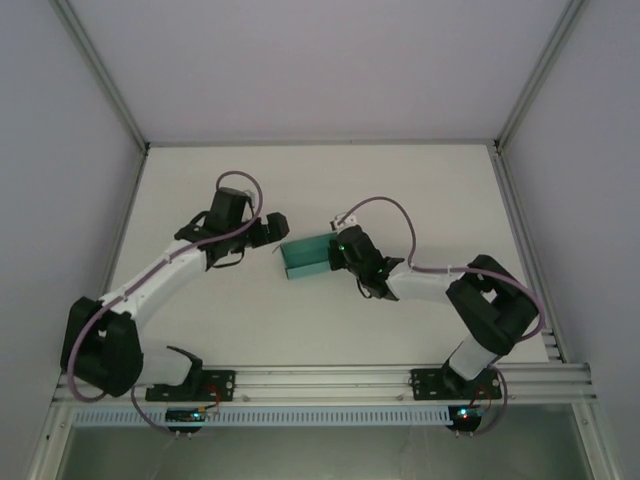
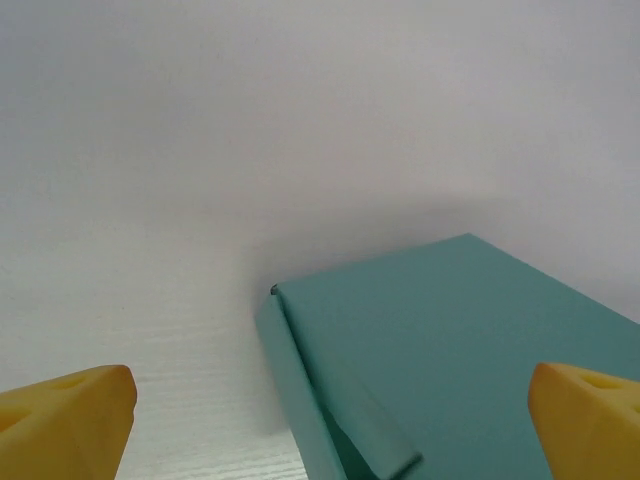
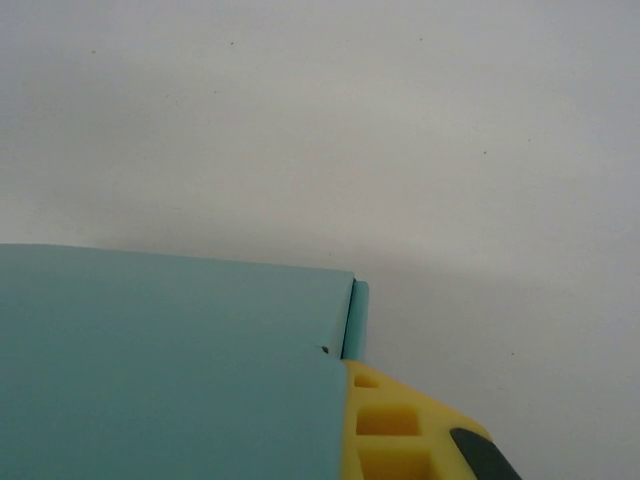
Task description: Assemble paper box
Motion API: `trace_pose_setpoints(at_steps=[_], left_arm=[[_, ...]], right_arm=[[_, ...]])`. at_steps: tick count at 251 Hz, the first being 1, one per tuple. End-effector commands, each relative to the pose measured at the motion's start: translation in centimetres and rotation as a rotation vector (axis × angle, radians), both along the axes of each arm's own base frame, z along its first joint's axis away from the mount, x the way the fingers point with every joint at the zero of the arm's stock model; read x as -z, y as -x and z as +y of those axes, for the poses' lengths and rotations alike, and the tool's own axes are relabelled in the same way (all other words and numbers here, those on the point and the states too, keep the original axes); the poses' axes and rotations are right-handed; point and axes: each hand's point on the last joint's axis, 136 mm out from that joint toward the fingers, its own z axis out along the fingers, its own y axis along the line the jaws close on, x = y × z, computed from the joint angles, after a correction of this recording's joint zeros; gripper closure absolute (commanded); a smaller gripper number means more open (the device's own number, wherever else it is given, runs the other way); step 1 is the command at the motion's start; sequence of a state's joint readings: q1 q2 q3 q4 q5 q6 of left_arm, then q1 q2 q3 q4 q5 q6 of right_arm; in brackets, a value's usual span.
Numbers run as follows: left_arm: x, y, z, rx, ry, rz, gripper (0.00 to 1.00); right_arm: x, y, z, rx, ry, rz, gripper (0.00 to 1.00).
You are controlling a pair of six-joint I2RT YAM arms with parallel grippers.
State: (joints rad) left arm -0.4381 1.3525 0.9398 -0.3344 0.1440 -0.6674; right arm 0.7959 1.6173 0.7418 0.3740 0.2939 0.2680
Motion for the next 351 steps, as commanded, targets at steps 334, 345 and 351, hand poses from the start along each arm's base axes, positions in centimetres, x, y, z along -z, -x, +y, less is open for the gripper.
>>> trace_pose_setpoints(at_steps=[334, 345, 351], left_arm=[[14.2, 2.8, -2.6, 0.111, 0.114, 0.265, 0.52], [14.1, 2.7, -3.0, 0.126, 0.144, 0.249, 0.54], [14.2, 2.7, -3.1, 0.129, 0.159, 0.246, 0.55]], right_arm=[[-1.1, 7.7, -8.3, -0.066, -0.139, 0.272, 0.01], [-1.4, 7.2, -8.2, -0.065, -0.164, 0.283, 0.01], [-1.6, 6.9, -8.1, -0.063, -0.176, 0.293, 0.01]])
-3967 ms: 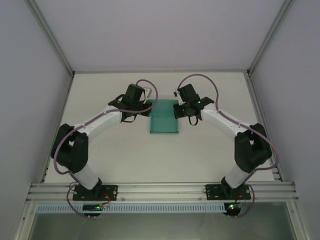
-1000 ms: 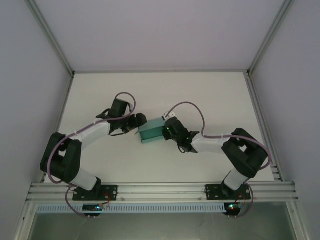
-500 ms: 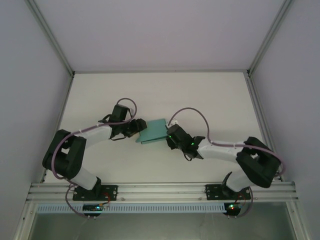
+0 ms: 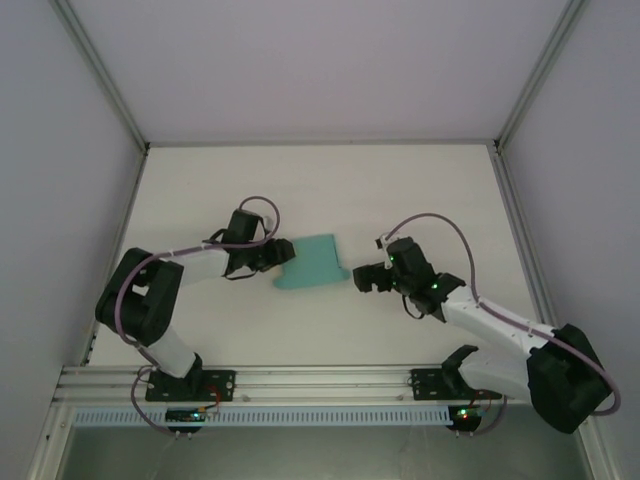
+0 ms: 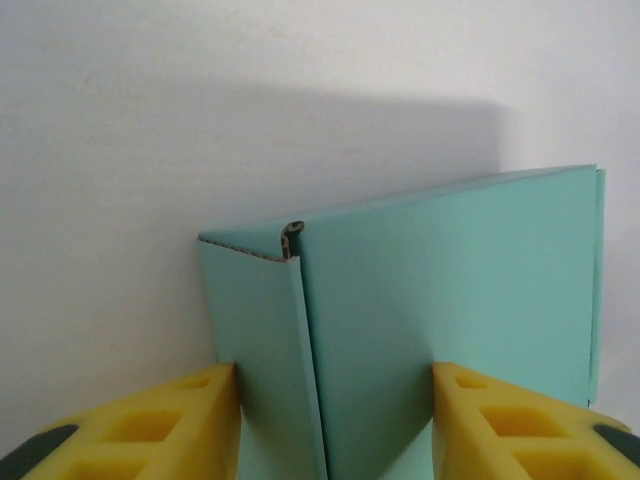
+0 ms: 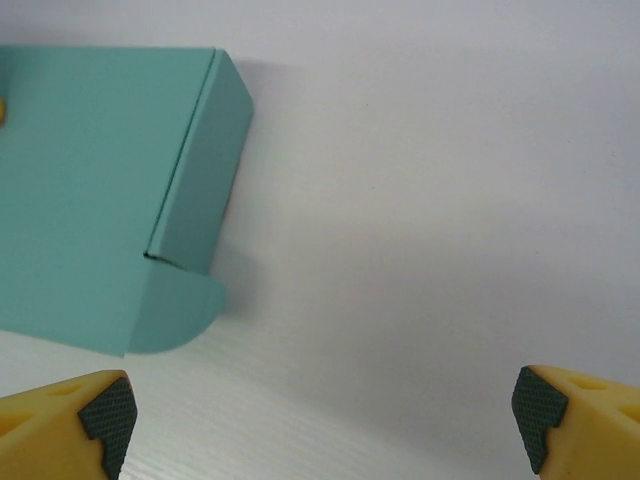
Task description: Assemble paper box
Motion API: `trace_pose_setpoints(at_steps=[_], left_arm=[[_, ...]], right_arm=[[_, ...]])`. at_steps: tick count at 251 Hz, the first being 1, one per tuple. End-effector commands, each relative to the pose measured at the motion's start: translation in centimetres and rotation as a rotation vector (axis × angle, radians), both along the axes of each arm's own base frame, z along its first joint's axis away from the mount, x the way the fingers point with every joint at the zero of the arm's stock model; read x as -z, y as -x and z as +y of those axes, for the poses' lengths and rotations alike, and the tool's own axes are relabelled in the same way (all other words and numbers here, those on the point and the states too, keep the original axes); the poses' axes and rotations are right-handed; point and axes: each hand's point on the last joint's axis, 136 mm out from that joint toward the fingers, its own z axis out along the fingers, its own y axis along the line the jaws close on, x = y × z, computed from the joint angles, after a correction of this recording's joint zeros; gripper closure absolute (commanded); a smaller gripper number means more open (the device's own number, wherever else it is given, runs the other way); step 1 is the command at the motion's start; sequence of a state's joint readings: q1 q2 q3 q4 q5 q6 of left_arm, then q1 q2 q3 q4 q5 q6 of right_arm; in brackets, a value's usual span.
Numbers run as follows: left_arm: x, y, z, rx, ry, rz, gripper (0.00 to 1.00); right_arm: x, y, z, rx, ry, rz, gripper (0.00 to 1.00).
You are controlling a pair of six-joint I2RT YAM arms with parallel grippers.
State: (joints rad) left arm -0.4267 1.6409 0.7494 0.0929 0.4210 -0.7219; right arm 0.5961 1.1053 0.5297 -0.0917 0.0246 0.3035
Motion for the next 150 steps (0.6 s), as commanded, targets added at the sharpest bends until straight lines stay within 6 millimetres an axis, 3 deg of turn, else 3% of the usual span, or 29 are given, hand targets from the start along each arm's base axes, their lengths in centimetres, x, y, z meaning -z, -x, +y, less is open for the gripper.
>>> trace_pose_setpoints(at_steps=[1, 38, 89, 150], left_arm=[[4.0, 1.9, 1.0, 0.012, -0.038, 0.08, 0.55], [4.3, 1.5, 1.2, -0.005, 0.025, 0.064, 0.61], [3.1, 1.6, 1.4, -0.013, 0.221, 0.017, 0.61], [2.8, 2.1, 1.9, -0.009, 0.304, -0.018, 0.65]], right_arm=[[-1.3, -0.4, 1.8, -0.055, -0.138, 0.047, 0.01], [-0.4, -1.6, 2.6, -0.04, -0.19, 0.197, 0.01], [0.4, -3.4, 6.2, -0.082, -0.338, 0.352, 0.01], [1.0, -4.8, 9.3, -0.112, -0.455, 0.446, 0.03]])
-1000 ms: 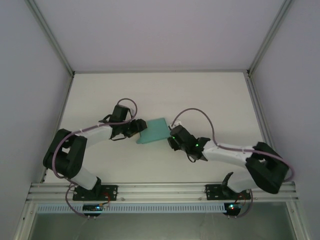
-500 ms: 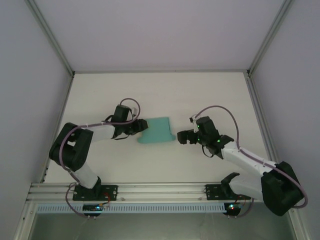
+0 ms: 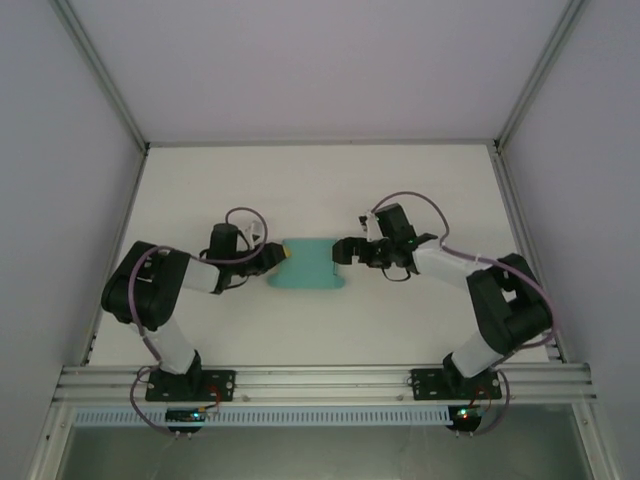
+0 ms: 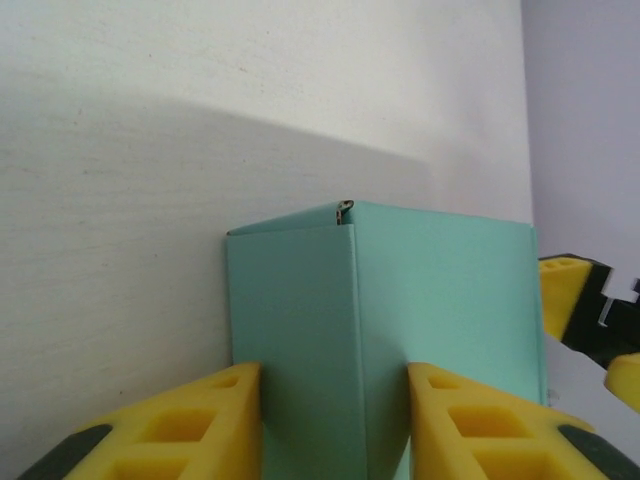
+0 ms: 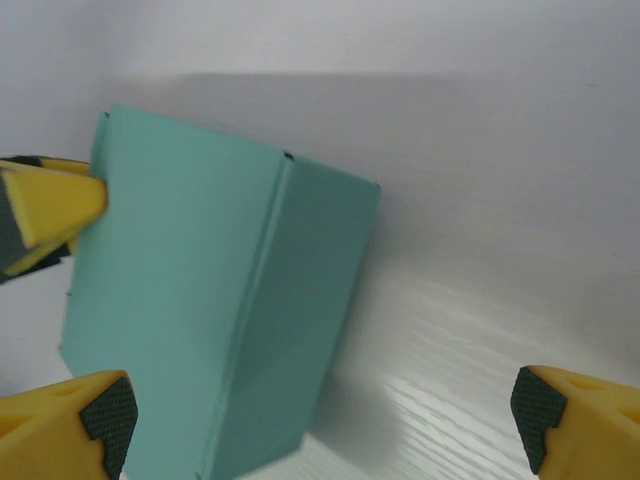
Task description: Assemble paper box
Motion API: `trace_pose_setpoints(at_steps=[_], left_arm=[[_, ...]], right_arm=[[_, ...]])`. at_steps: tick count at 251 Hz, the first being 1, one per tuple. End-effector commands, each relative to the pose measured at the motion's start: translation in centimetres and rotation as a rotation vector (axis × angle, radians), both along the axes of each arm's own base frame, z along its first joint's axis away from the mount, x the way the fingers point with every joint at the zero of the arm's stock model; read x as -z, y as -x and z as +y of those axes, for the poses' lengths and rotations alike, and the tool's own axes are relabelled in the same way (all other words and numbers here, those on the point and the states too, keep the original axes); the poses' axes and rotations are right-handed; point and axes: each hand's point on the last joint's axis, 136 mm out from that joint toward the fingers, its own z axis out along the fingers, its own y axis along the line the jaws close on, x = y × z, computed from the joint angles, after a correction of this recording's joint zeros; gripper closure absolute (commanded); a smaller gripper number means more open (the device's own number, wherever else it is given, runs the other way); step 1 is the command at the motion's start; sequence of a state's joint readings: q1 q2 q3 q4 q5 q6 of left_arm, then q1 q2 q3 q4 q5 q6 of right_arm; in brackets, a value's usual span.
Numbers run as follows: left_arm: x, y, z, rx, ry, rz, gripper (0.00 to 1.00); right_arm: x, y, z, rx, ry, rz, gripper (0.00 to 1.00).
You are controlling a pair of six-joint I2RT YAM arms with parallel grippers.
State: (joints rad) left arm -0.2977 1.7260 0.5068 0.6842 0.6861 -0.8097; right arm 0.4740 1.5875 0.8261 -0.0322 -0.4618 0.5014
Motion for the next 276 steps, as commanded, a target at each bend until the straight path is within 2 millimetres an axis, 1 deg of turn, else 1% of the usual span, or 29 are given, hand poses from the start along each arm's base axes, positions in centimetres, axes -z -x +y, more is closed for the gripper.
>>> trace_pose_setpoints(at_steps=[1, 27, 44, 65, 81, 100, 108, 113, 128, 153, 173, 189, 209, 221, 229, 237, 239, 255, 276], left_arm=[[2.8, 2.1, 0.9, -0.009, 0.008, 0.103, 0.65], [3.3, 2.3, 1.1, -0.014, 0.028, 0.113, 0.65], [3.6, 2.3, 1.2, -0.016, 0.051, 0.128, 0.66], [3.3, 2.1, 1.1, -0.015, 0.101, 0.12, 0.67], [3.1, 2.0, 1.0, -0.018, 0.126, 0.109, 0.67], [3.1, 1.8, 0.8, -0.016, 0.137, 0.109, 0.66], [3.1, 1.8, 0.8, -0.013, 0.14, 0.113, 0.66], [3.1, 1.8, 0.7, -0.012, 0.141, 0.113, 0.66], [3.0, 1.7, 0.7, -0.009, 0.141, 0.107, 0.65], [2.7, 1.6, 0.7, -0.009, 0.136, 0.098, 0.62], [2.3, 1.3, 0.7, -0.007, 0.125, 0.087, 0.6], [1.6, 1.0, 0.5, 0.0, 0.121, 0.068, 0.53], [0.0, 0.5, 0.3, 0.012, 0.115, 0.01, 0.41], [-1.3, 0.1, 0.2, 0.022, 0.102, -0.035, 0.3], [-2.2, -0.1, 0.1, 0.03, 0.081, -0.072, 0.2], [-3.0, -0.2, 0.0, 0.038, 0.046, -0.106, 0.03], [-3.3, -0.3, 0.0, 0.04, 0.035, -0.116, 0.01], [-4.7, -0.5, -0.1, 0.054, -0.099, -0.178, 0.0], [-7.6, -0.8, -0.3, 0.055, -0.351, -0.355, 0.0]], right_arm=[[-1.1, -0.4, 2.4, -0.025, -0.126, 0.058, 0.03], [-0.9, -0.7, 3.8, -0.038, -0.176, 0.093, 0.06], [-0.8, -0.9, 4.5, -0.055, -0.19, 0.102, 0.07], [0.0, -1.0, 5.3, -0.058, -0.197, 0.131, 0.09], [0.3, -1.1, 6.1, -0.064, -0.224, 0.145, 0.14], [0.2, -1.3, 7.3, -0.07, -0.301, 0.171, 0.23], [-0.4, -1.5, 8.0, -0.063, -0.357, 0.185, 0.26], [-0.7, -1.1, 8.5, -0.08, -0.386, 0.2, 0.29], [-1.6, -1.4, 9.0, -0.085, -0.452, 0.188, 0.38], [-2.6, -1.8, 8.8, -0.07, -0.499, 0.171, 0.51], [-2.9, -1.8, 8.2, -0.057, -0.499, 0.163, 0.56], [-3.0, -1.6, 7.8, -0.051, -0.488, 0.158, 0.57], [-3.3, -1.4, 7.0, -0.04, -0.47, 0.158, 0.58], [-3.4, -1.3, 6.4, -0.03, -0.461, 0.157, 0.57], [-3.6, -1.4, 5.9, -0.016, -0.455, 0.163, 0.58], [-3.7, -1.3, 5.4, 0.002, -0.449, 0.178, 0.57], [-3.6, -1.2, 5.2, 0.006, -0.446, 0.186, 0.58], [-3.8, -1.1, 4.0, 0.037, -0.441, 0.23, 0.57], [-3.8, -0.2, 2.3, 0.082, -0.416, 0.335, 0.58]])
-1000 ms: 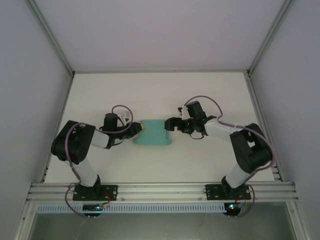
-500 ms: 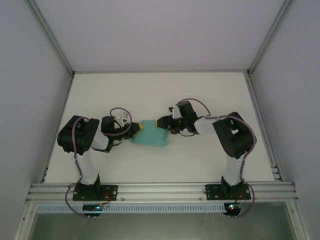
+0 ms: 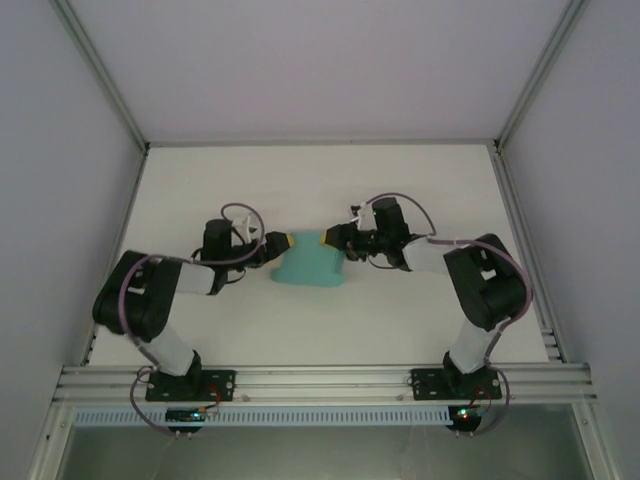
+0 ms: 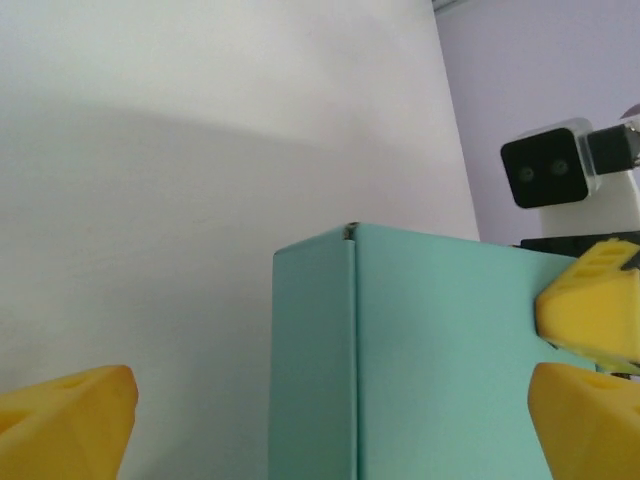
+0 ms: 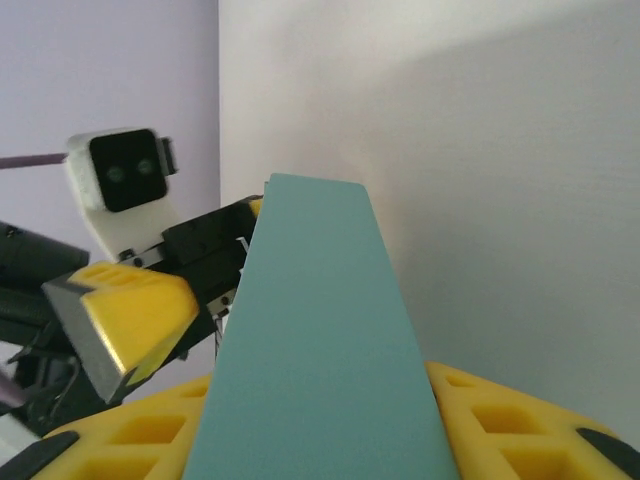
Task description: Assemble paper box
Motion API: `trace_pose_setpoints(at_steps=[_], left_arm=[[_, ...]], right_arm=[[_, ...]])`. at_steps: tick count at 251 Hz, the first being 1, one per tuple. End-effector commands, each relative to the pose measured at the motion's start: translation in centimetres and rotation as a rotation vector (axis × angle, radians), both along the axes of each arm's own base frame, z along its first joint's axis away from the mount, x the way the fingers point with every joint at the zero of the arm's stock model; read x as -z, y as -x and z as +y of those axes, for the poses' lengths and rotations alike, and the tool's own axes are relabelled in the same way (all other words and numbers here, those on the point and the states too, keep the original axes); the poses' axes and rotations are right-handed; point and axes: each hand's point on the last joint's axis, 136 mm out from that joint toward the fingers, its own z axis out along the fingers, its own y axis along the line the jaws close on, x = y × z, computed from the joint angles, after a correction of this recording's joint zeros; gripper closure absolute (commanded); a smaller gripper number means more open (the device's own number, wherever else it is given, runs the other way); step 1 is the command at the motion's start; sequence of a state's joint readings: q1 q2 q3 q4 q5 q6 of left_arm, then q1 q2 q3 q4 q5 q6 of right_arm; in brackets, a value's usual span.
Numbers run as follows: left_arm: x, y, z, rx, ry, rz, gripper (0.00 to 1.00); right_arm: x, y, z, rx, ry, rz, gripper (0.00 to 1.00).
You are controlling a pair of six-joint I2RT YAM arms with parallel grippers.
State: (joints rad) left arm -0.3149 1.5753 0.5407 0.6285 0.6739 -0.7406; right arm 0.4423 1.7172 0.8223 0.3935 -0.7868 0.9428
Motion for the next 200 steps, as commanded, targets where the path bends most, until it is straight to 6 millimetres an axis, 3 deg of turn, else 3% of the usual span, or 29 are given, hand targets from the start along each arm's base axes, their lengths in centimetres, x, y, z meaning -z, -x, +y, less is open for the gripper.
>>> trace_pose_setpoints(at_steps=[1, 22, 56, 95, 151, 200], left_arm=[[-2.2, 0.0, 0.4, -0.011, -0.36, -0.192, 0.0], [-5.2, 0.7, -0.4, 0.001, -0.522, -0.4, 0.0], [-8.8, 4.1, -3.6, 0.184, -0.572, -0.723, 0.0], [-9.9, 9.2, -7.7, 0.427, -0.636, -1.056, 0.0], [-10.3, 8.6, -10.6, 0.394, -0.868, -1.255, 0.0], [-10.7, 7.5, -11.5, 0.338, -0.948, -1.307, 0.07]], right_arm=[[-0.2, 1.7, -2.3, 0.011, 0.027, 0.155, 0.58], [-1.0, 2.6, -3.9, 0.013, 0.064, 0.21, 0.59], [-3.9, 3.6, -7.2, 0.034, 0.117, 0.266, 0.61], [-7.8, 3.5, -9.2, 0.11, -0.036, 0.369, 0.65], [-9.5, 4.0, -9.4, 0.093, -0.08, 0.382, 0.64], [-9.0, 4.6, -9.4, 0.072, -0.075, 0.41, 0.65]])
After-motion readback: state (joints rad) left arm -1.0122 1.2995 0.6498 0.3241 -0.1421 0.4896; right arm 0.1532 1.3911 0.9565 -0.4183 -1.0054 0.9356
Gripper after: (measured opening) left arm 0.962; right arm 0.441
